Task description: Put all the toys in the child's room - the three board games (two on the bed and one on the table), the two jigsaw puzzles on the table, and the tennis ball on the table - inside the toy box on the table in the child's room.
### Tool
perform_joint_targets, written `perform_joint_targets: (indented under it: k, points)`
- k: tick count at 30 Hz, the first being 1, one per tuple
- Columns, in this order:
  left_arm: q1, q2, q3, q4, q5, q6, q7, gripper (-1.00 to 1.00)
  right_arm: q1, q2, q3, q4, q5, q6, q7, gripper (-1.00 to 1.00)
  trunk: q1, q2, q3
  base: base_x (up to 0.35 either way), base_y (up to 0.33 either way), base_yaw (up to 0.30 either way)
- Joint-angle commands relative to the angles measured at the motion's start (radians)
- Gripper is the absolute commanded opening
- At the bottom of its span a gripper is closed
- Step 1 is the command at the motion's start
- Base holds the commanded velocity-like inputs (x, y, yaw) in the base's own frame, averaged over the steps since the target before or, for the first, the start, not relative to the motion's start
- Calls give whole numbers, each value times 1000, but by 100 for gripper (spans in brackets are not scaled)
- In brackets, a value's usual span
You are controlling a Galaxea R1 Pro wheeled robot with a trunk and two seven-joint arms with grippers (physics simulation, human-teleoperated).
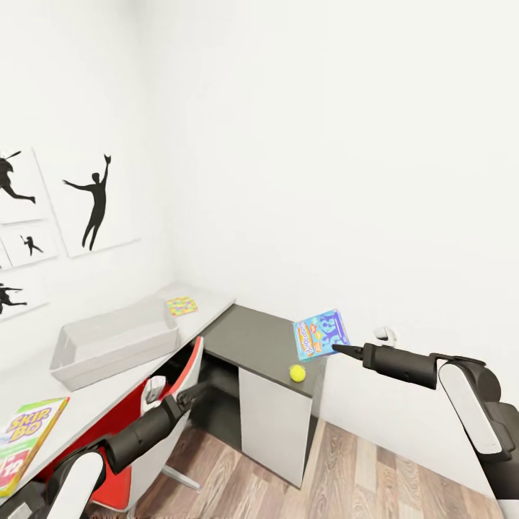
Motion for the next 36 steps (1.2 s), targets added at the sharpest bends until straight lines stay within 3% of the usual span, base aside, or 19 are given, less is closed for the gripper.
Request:
perform_joint_targets:
  k: [1, 13, 27, 36]
  points:
    - [-1, 0, 1, 1, 0, 6, -4, 100, 0, 0, -2, 0, 1, 5, 9, -100, 0, -1, 0, 0, 0, 288]
    - [2, 0, 2, 1, 1, 6, -5, 100, 0, -1, -2, 0, 0, 5, 9, -100, 0, -1, 0, 24, 0, 290]
    - [4, 0, 1, 1, -1, 6, -5, 100, -1, 0, 1, 0, -1, 5, 9, -100, 0, -1, 0, 261, 0, 258]
    - [4, 0, 0, 1, 1, 6, -5, 100, -2, 0, 0, 0, -1, 5, 9, -100, 0, -1, 0, 99, 0, 275]
